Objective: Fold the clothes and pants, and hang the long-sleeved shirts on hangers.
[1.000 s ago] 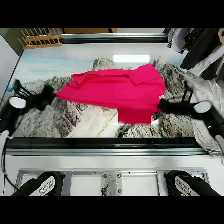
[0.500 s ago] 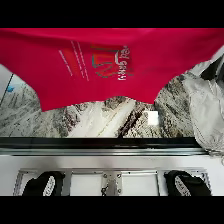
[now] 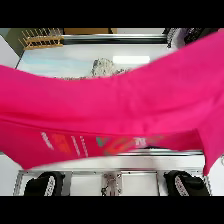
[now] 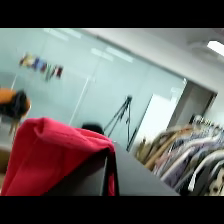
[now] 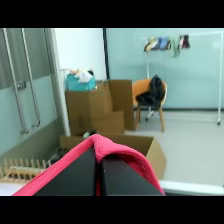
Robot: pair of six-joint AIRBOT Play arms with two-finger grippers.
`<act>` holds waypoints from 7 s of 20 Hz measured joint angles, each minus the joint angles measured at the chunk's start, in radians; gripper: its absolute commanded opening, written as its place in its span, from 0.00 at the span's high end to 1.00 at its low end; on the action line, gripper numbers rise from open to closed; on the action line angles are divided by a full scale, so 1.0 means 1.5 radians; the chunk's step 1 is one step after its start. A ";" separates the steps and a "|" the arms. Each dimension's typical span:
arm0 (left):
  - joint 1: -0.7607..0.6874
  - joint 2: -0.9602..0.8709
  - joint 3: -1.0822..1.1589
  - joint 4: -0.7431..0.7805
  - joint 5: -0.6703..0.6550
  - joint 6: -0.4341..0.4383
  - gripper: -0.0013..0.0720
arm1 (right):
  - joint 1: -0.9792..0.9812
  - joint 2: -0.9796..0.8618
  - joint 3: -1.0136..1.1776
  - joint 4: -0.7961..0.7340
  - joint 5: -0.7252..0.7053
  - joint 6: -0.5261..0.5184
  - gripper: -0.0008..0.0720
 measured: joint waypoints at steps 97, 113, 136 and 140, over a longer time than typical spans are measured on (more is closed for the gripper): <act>-0.008 -0.243 -0.802 0.035 -0.038 -0.019 0.97 | -0.271 -0.252 -0.778 -0.084 0.238 -0.042 0.05; -0.008 -0.265 -0.809 0.034 -0.033 -0.019 0.97 | -0.057 -0.331 -0.848 -0.010 0.151 -0.036 0.61; -0.016 -0.317 -0.536 0.102 -0.210 0.032 0.97 | -0.043 -0.299 -0.489 -0.163 0.285 0.007 0.98; -0.044 -0.458 -0.431 0.100 -0.175 0.050 0.97 | -0.043 -0.387 -0.415 -0.160 0.218 0.017 0.98</act>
